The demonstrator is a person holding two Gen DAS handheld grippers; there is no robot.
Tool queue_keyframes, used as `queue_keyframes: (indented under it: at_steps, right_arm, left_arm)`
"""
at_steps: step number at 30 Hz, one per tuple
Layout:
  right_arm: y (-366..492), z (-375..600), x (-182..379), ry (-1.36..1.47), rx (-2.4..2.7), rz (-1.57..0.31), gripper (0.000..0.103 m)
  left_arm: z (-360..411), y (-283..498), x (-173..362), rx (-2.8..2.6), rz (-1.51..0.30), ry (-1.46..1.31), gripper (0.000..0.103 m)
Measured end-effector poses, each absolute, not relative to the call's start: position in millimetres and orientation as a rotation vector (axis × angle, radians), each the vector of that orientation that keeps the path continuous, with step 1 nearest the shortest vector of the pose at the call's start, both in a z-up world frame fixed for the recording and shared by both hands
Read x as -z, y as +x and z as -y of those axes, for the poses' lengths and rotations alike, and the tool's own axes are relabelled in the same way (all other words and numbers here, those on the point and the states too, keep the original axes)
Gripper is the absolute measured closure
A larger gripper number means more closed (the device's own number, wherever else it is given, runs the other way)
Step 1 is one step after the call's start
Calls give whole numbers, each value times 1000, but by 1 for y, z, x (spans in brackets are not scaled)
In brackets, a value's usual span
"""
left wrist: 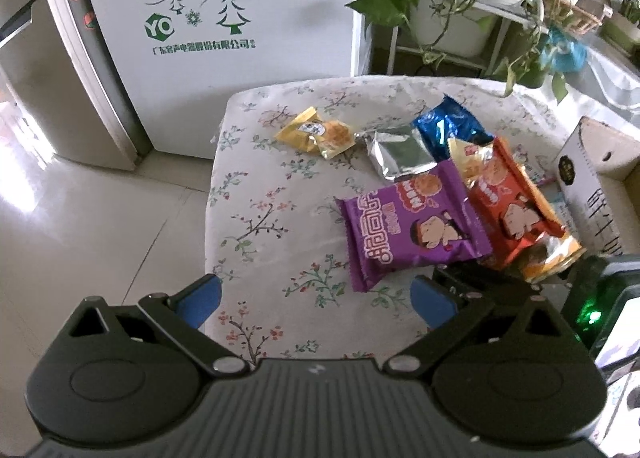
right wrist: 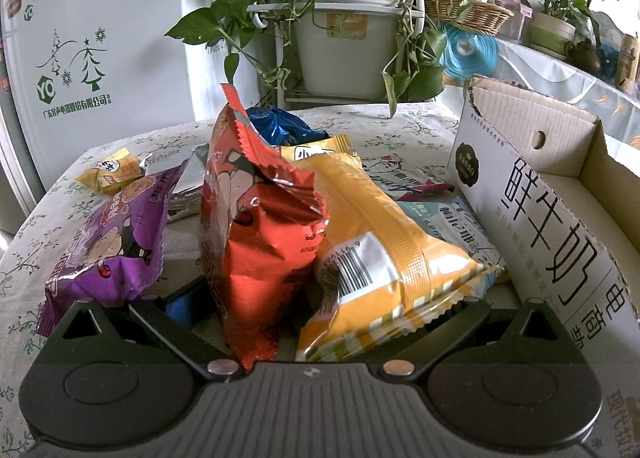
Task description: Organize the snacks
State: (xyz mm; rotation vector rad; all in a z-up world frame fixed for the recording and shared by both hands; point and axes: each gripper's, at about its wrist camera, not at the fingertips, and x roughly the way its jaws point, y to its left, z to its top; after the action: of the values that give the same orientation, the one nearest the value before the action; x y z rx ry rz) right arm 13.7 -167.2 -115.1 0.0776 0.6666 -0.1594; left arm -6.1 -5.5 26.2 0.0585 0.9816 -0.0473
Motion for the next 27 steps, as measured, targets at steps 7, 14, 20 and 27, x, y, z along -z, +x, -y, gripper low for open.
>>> queue_keyframes:
  at_steps: [7,14,20,27]
  right_arm:
    - [14,167,115,78,159,-667,0]
    - [14,167,115,77,159,-667,0]
    - [15,167,115,76,161,-668,0]
    - [6,156,104,112,217,-793,0]
  left_arm:
    - [7,-10,-36,67,-961,51,3]
    - [9,-11,-36,88,-976,42,2]
    - [10,-12,-37,100,-987,40,2]
    - [9,-11,-43,105,-978,20,2]
